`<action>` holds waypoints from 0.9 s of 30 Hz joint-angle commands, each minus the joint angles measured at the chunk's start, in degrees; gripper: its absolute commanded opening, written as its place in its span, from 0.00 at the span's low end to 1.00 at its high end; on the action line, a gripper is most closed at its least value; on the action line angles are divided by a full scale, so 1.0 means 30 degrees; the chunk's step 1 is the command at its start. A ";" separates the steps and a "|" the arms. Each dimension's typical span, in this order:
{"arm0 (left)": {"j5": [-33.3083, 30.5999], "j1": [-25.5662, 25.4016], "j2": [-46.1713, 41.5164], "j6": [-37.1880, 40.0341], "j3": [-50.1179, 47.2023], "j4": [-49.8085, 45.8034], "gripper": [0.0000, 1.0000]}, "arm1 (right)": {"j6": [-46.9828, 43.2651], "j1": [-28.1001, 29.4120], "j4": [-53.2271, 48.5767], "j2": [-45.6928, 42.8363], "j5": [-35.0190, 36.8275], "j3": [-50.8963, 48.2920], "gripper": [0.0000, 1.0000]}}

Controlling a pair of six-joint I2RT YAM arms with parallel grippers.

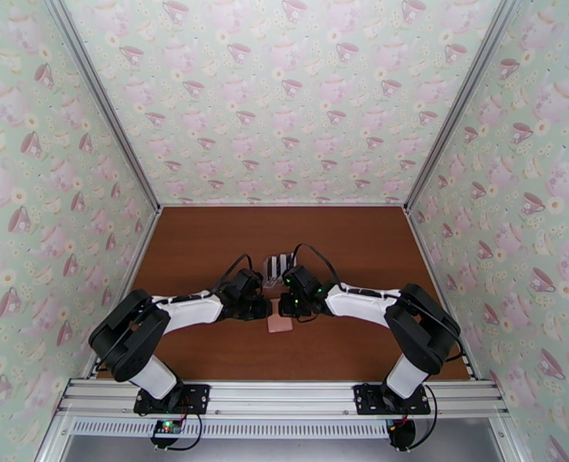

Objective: Put the credit cards into the card holder

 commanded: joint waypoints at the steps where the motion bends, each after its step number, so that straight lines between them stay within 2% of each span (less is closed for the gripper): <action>1: -0.0095 -0.0132 0.0328 0.0045 0.0150 0.0039 0.26 | 0.0214 0.0197 -0.0164 0.0235 0.0118 -0.0107 0.00; 27: -0.0159 0.0114 0.0489 0.0401 0.0588 -0.0511 0.26 | 0.0857 0.0072 -0.0131 0.0606 0.0796 -0.1713 0.00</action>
